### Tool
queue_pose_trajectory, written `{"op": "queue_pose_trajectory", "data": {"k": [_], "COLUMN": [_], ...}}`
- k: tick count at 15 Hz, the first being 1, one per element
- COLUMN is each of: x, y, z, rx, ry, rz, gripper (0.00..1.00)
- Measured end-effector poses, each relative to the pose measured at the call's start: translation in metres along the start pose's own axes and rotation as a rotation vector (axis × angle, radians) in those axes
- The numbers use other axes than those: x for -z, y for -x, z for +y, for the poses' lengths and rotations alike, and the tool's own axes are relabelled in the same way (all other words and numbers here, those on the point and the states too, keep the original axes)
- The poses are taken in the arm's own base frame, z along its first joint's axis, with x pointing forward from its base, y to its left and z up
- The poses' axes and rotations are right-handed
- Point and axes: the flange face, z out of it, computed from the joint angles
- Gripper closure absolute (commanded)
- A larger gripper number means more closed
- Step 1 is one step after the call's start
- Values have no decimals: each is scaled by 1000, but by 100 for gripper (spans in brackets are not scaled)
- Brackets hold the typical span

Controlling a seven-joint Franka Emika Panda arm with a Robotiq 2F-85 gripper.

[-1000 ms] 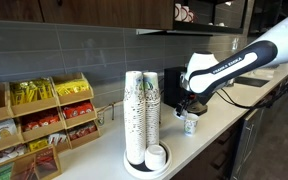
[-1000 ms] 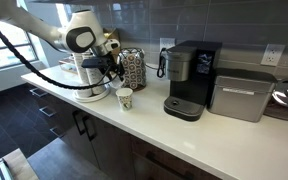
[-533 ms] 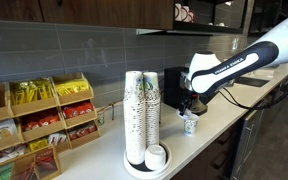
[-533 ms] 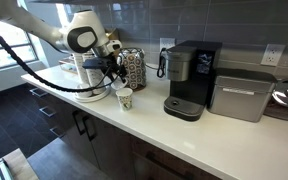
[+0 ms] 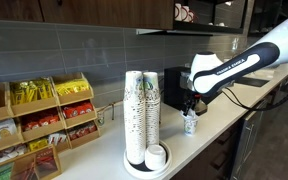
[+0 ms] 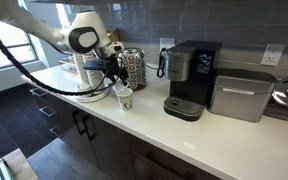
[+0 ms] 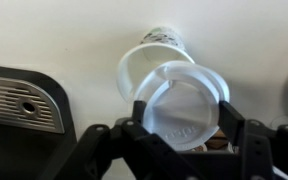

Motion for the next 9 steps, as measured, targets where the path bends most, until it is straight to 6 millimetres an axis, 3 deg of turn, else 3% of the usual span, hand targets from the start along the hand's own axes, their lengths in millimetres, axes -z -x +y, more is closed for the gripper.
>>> {"op": "queue_pose_trajectory", "data": {"k": [9], "x": [-4], "y": [5], "z": [10], "rx": [-39], "ry": [4], "rz": [-25], "gripper": [25]}}
